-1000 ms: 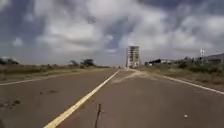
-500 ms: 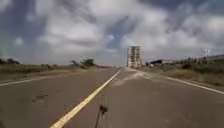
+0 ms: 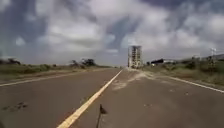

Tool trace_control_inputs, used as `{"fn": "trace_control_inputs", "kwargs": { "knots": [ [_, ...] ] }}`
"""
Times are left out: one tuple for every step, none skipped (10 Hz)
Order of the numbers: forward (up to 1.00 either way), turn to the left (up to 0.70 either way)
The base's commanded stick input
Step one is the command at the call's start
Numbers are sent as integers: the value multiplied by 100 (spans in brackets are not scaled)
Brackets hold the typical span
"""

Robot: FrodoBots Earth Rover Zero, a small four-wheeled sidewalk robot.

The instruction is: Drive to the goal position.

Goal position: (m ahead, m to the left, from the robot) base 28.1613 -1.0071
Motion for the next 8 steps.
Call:
{"fn": "trace_control_inputs", "kwargs": {
  "knots": [
    [100,0],
    [100,0],
    [100,0],
    [100,0],
    [100,0],
    [100,0],
    [100,0],
    [100,0]
  ]
}}
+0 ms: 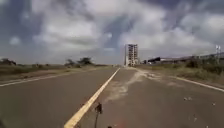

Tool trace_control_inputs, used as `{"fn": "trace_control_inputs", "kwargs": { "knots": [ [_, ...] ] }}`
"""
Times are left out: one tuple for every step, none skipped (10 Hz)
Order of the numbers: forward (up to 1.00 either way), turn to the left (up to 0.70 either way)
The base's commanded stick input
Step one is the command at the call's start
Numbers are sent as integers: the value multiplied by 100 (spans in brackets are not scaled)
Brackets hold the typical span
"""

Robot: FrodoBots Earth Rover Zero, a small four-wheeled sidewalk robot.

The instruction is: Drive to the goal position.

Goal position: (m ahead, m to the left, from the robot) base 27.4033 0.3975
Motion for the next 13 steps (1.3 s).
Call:
{"fn": "trace_control_inputs", "kwargs": {
  "knots": [
    [100,0],
    [100,0],
    [100,0],
    [100,0],
    [100,0],
    [100,0],
    [100,0],
    [100,0],
    [100,0],
    [100,0],
    [100,0],
    [100,0],
    [100,0]
  ]
}}
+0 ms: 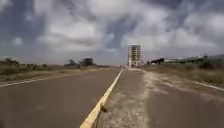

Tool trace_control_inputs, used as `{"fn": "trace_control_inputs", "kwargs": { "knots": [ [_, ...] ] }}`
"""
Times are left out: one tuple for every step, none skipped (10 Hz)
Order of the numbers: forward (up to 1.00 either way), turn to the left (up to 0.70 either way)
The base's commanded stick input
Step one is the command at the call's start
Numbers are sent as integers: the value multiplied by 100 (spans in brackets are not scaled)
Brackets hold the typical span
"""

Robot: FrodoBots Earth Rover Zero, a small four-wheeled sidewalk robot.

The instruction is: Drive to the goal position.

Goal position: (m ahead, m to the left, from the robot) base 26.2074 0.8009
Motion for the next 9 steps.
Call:
{"fn": "trace_control_inputs", "kwargs": {
  "knots": [
    [100,0],
    [100,0],
    [100,-40],
    [100,-40],
    [100,-25],
    [100,-4],
    [100,0],
    [100,0],
    [100,0]
  ]
}}
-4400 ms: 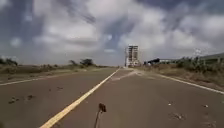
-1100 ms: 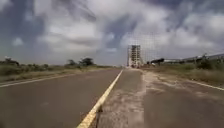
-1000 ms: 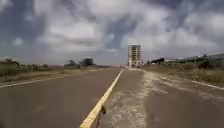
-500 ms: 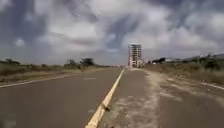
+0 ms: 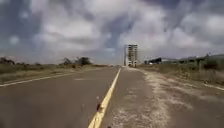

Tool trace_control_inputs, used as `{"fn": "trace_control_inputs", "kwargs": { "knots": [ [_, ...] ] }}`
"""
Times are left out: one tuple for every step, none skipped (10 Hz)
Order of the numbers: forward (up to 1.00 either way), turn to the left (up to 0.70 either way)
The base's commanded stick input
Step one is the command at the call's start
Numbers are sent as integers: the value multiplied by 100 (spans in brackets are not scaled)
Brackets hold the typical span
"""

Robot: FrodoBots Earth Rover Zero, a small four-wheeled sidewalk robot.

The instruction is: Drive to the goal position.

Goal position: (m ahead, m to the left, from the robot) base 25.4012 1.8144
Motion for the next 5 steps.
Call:
{"fn": "trace_control_inputs", "kwargs": {
  "knots": [
    [100,0],
    [100,0],
    [100,0],
    [100,0],
    [100,0]
  ]
}}
